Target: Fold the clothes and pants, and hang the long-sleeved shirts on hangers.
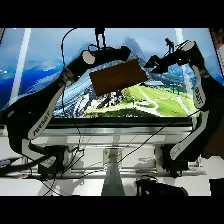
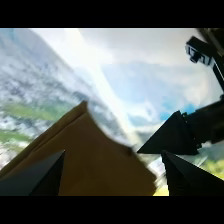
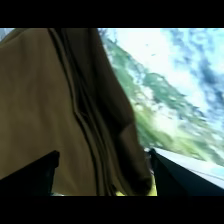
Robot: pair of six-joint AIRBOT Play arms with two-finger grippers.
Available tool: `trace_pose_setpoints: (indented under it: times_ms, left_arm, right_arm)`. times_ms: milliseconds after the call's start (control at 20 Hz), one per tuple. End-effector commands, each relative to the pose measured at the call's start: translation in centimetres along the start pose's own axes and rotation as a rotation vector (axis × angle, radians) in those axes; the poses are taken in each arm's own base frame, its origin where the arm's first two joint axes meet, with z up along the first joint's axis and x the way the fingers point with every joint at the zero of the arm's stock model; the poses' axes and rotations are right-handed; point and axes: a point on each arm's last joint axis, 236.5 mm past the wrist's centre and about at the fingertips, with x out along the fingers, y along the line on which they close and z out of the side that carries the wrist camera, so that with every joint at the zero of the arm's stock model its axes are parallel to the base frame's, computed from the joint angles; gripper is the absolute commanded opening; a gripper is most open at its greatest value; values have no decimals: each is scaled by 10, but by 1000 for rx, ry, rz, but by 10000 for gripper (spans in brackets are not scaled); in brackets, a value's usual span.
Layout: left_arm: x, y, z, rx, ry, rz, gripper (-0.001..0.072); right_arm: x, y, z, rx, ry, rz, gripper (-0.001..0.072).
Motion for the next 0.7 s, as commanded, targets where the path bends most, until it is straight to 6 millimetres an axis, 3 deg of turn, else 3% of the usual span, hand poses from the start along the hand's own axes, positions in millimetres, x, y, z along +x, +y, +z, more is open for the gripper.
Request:
trace_pose_setpoints:
  times_ms: [0, 150, 200, 250, 300, 350, 400, 450, 550, 650]
  left_arm:
    - [-16, 31, -31, 143, 180, 40, 706]
    - [-34, 39, -56, 109, 321, 5, 706]
    - [-39, 41, -61, 102, 353, -3, 706]
    - [-45, 45, -64, 93, 378, -7, 704]
    - [-51, 49, -64, 84, 393, -8, 690]
    - [-59, 54, -62, 80, 403, -4, 623]
    - [-70, 62, -58, 88, 413, 11, 581]
    - [-83, 72, -55, 111, 429, 37, 578]
    - [-116, 97, -48, 199, 474, 130, 538]
    - [-160, 124, -34, 301, 514, 271, 503]
  right_arm:
    - [44, 20, -20, -7, 98, 69, 670]
    - [72, 43, -28, -62, 111, 61, 663]
    - [79, 51, -27, -93, 101, 58, 606]
    - [84, 58, -27, -119, 94, 53, 365]
    - [84, 64, -26, -135, 81, 49, 210]
    - [81, 70, -22, -151, 67, 48, 176]
    - [72, 73, -16, -171, 46, 36, 71]
    - [58, 75, -8, -196, 16, 7, 30]
    - [16, 72, 12, -229, -72, -80, 14]
    - [-42, 62, 29, -230, -176, -186, 13]
